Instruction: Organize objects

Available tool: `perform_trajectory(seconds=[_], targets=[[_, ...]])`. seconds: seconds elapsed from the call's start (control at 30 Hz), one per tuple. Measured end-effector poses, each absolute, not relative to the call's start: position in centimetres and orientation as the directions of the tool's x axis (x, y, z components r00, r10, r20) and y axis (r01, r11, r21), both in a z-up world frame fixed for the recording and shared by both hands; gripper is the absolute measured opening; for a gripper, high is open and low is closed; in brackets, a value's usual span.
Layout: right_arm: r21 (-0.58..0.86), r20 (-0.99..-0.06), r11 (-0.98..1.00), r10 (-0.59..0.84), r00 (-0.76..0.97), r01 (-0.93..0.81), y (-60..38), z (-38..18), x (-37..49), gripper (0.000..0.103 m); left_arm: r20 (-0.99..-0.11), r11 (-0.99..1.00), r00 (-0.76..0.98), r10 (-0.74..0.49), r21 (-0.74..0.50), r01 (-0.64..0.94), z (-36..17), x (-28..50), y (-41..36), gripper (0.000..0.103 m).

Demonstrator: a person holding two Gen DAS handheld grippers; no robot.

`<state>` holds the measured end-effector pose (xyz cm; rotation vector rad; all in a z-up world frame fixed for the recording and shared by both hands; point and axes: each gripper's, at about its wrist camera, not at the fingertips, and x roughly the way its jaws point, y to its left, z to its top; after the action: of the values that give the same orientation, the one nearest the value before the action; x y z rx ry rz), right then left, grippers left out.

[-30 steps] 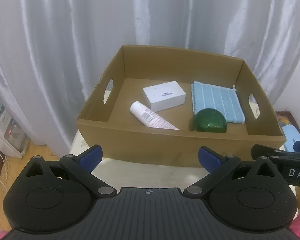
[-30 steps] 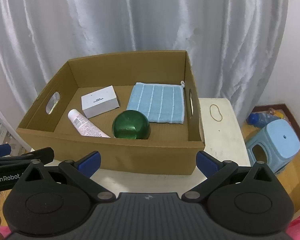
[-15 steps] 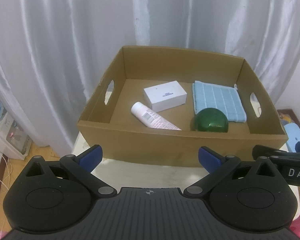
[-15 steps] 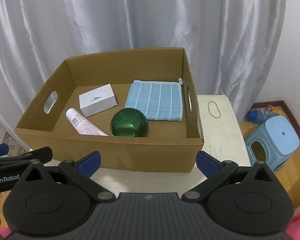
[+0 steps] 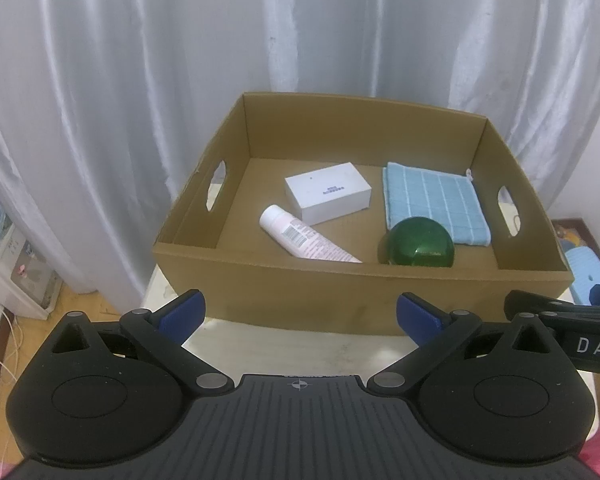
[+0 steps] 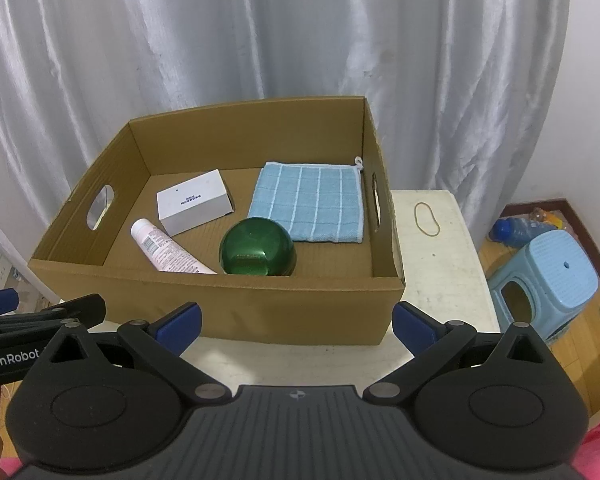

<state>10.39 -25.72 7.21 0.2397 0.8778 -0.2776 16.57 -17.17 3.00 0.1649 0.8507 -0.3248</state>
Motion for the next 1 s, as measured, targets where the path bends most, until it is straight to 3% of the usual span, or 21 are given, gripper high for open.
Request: perform_trajectory(seconds=[1.0], targets=[[0.087,-0.776,0.944,-0.136,0.615,0.318,-25.80,7.45,10.39,0.103,-0.759,0.935,0.613,-0.222,0.012,0.354,2.75,16.74,-17.27,0.102]])
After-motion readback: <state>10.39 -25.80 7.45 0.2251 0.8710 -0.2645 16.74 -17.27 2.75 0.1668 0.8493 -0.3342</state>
